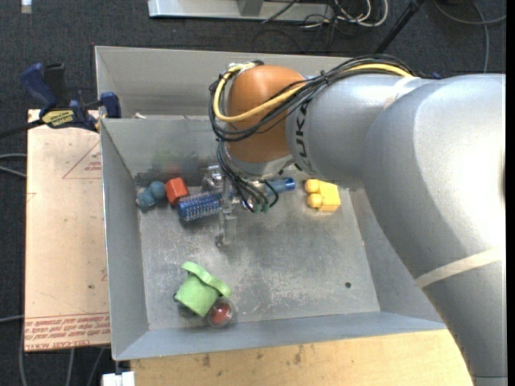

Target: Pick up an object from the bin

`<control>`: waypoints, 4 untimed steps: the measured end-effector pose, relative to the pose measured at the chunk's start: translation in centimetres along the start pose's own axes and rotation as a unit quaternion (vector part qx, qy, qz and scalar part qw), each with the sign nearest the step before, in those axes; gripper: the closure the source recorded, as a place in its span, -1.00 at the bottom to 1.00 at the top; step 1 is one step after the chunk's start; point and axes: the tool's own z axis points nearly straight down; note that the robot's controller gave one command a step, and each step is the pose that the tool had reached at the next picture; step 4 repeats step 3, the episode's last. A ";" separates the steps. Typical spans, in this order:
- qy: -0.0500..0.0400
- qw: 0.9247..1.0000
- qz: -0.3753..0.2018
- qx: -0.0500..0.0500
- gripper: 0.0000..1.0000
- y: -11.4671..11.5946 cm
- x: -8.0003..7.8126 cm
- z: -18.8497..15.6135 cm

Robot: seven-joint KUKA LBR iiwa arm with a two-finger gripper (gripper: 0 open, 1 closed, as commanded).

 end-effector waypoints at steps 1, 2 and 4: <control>-0.001 1.000 0.001 0.000 1.00 0.0 0.0 -0.2; -0.006 1.000 -0.026 -0.001 1.00 2.4 -0.9 -10.3; -0.006 0.999 -0.036 0.000 1.00 4.5 1.5 -21.2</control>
Offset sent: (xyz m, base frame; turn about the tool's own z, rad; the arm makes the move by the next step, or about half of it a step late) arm 0.0000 0.0000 0.0000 0.0000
